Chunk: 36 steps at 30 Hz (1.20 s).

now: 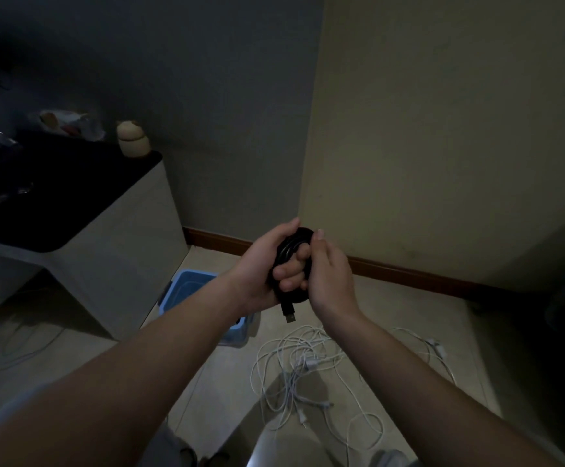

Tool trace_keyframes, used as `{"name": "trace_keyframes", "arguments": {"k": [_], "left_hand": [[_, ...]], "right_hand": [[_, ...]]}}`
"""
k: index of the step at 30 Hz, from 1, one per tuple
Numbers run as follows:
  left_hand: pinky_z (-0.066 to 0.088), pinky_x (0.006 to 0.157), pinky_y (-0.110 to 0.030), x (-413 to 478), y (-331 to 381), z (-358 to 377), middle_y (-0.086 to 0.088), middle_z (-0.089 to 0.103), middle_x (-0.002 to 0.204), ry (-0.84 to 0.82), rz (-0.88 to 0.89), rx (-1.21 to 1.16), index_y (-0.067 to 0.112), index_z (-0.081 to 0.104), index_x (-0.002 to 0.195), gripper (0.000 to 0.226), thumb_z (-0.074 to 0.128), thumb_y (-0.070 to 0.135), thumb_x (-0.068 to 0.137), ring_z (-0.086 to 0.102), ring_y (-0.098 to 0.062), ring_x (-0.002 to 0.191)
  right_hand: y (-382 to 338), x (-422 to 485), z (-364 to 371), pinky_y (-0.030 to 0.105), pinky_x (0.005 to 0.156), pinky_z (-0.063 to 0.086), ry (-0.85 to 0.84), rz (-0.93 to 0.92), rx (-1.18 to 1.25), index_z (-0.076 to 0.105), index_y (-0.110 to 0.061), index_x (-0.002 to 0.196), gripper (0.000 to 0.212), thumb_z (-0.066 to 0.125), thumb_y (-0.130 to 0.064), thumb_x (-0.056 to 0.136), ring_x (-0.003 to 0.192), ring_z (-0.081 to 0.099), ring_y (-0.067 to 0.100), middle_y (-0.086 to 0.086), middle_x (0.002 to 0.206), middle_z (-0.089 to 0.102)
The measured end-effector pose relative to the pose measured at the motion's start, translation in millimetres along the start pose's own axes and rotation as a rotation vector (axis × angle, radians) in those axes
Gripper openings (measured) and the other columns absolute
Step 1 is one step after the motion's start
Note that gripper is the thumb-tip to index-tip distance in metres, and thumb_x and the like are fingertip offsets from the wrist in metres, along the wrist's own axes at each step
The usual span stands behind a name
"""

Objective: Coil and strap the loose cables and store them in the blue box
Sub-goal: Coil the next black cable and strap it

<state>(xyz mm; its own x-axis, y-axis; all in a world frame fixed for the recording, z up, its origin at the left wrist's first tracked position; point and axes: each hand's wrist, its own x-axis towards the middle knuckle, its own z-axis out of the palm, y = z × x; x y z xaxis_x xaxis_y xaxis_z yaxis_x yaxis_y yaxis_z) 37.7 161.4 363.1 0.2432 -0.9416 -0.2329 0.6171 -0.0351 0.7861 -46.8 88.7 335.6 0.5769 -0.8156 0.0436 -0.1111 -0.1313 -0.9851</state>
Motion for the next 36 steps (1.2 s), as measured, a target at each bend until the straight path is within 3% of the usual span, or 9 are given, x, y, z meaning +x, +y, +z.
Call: {"name": "trace_keyframes", "arguments": {"k": [5,8,15,19,22,24,29,32,36], "left_hand": [[0.037,0.039,-0.021,0.7,-6.5,4.7,0.001,0.040,0.040,0.197,0.056,-0.054,0.010,0.053,0.065,0.050,0.047,0.046,0.099,0.039,-0.012,0.035],[0.042,0.051,-0.025,0.5,-10.9,5.1,-0.002,0.046,0.050,0.361,0.108,-0.065,0.007,0.062,0.077,0.042,0.052,0.042,0.099,0.045,-0.015,0.046],[0.051,0.072,-0.033,2.3,-7.2,0.4,-0.011,0.063,0.073,0.474,0.135,0.081,-0.005,0.065,0.109,0.044,0.043,0.032,0.106,0.063,-0.021,0.065],[0.057,0.077,-0.038,-2.3,-6.4,-8.5,-0.008,0.075,0.080,0.564,0.009,0.228,0.010,0.069,0.100,0.035,0.048,0.037,0.104,0.071,-0.023,0.080],[0.050,0.067,-0.033,-8.0,-0.1,-15.7,-0.002,0.072,0.075,0.488,-0.062,0.262,0.017,0.070,0.087,0.039,0.056,0.052,0.096,0.069,-0.018,0.070],[0.048,0.069,-0.033,-12.7,3.0,-17.4,-0.001,0.067,0.073,0.422,-0.069,0.265,0.017,0.070,0.079,0.044,0.061,0.058,0.090,0.065,-0.017,0.068],[0.045,0.067,-0.026,-27.4,3.7,-3.0,0.002,0.050,0.067,0.301,-0.078,0.042,0.015,0.059,0.084,0.029,0.052,0.037,0.101,0.050,-0.010,0.056],[0.040,0.057,-0.023,-33.1,0.6,3.5,0.003,0.041,0.063,0.341,-0.027,0.018,0.015,0.054,0.084,0.023,0.048,0.027,0.102,0.037,-0.007,0.046],[0.038,0.049,-0.025,-36.2,-10.3,1.1,0.002,0.044,0.054,0.553,0.070,0.252,0.014,0.058,0.073,0.026,0.062,0.031,0.092,0.039,-0.011,0.038]], "right_hand": [[4.3,4.5,2.9,0.029,0.058,0.048,0.014,-0.086,-0.117,0.057,-0.020,0.074,0.051,0.031,-0.050,0.105,0.056,0.063,0.010,-0.001,0.062,0.067],[6.7,7.1,4.5,0.012,0.052,0.036,0.071,-0.140,-0.220,0.061,-0.023,0.081,0.043,0.033,-0.044,0.107,0.060,0.058,-0.004,-0.011,0.064,0.062],[9.6,16.7,-0.1,0.032,0.060,0.047,0.095,-0.178,-0.273,0.062,-0.016,0.093,0.042,0.034,-0.044,0.106,0.067,0.065,0.006,-0.008,0.074,0.068],[13.4,14.7,1.4,0.030,0.061,0.056,0.017,-0.157,-0.285,0.061,-0.021,0.095,0.036,0.036,-0.043,0.106,0.064,0.070,0.005,-0.009,0.073,0.071],[11.0,11.2,2.1,0.021,0.057,0.050,-0.024,-0.203,-0.314,0.059,-0.022,0.093,0.033,0.036,-0.042,0.106,0.063,0.068,0.001,-0.010,0.074,0.068],[9.2,9.1,3.0,0.030,0.060,0.048,-0.048,-0.244,-0.370,0.059,-0.018,0.093,0.036,0.034,-0.042,0.107,0.067,0.065,0.007,-0.007,0.075,0.066],[10.9,-0.6,4.6,0.028,0.060,0.042,-0.063,-0.253,-0.317,0.060,-0.016,0.093,0.037,0.035,-0.039,0.107,0.067,0.060,0.003,-0.010,0.075,0.064],[15.2,-10.5,8.8,0.010,0.055,0.037,-0.065,-0.215,-0.233,0.063,-0.021,0.091,0.036,0.036,-0.038,0.108,0.068,0.059,-0.009,-0.016,0.073,0.064],[17.1,-23.0,18.9,0.023,0.059,0.042,-0.113,-0.204,-0.153,0.060,-0.022,0.085,0.038,0.034,-0.037,0.108,0.064,0.057,0.001,-0.008,0.071,0.064]]}}
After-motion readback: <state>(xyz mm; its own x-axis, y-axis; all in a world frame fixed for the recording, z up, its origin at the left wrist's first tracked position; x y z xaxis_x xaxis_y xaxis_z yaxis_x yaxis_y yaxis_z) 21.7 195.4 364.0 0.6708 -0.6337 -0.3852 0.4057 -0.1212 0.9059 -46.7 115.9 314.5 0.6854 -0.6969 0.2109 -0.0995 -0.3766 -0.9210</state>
